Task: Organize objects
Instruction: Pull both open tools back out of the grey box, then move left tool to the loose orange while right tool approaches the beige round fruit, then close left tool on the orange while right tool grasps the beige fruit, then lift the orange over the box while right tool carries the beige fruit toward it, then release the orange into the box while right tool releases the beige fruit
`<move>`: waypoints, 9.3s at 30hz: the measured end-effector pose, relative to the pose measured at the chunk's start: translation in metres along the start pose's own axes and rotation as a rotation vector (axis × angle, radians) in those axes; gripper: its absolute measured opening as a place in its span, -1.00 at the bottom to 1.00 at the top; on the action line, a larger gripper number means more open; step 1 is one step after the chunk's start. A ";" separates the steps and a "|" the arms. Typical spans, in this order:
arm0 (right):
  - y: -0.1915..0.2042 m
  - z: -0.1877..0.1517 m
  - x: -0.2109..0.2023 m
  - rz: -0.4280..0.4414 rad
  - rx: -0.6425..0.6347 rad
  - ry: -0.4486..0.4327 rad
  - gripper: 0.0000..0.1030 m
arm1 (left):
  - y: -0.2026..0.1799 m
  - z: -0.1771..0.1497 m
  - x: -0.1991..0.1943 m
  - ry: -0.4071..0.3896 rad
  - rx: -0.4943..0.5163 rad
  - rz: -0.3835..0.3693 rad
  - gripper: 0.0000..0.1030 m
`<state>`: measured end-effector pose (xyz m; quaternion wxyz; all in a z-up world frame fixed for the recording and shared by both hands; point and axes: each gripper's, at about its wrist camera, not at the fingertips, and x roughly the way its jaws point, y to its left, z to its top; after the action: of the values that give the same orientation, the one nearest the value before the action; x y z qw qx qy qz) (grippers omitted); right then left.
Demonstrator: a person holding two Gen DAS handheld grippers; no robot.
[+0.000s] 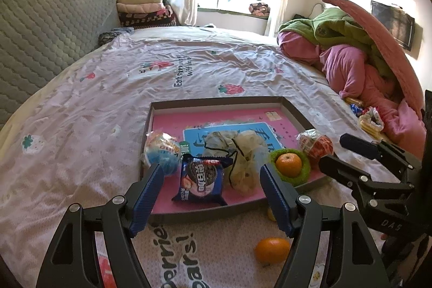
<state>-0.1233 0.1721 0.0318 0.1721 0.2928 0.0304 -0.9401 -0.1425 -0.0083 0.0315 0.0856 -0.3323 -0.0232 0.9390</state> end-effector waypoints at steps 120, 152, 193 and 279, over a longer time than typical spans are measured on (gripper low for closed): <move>0.017 -0.045 0.064 0.210 0.098 0.249 -0.38 | -0.048 -0.078 0.046 0.183 0.043 -0.171 -0.24; 0.011 -0.016 0.018 0.147 0.051 0.062 -0.38 | -0.031 -0.052 0.018 0.088 0.008 -0.109 -0.24; -0.022 0.017 0.008 0.060 0.015 -0.047 -0.38 | -0.015 0.017 0.040 -0.024 0.083 -0.046 -0.24; -0.036 -0.023 0.058 -0.039 0.003 0.150 -0.37 | -0.044 -0.005 0.103 0.114 0.143 -0.128 -0.22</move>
<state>-0.1677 0.1918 -0.0207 0.1504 0.3621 0.0478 -0.9187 -0.2114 0.0528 -0.0318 0.1699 -0.3762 0.0278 0.9104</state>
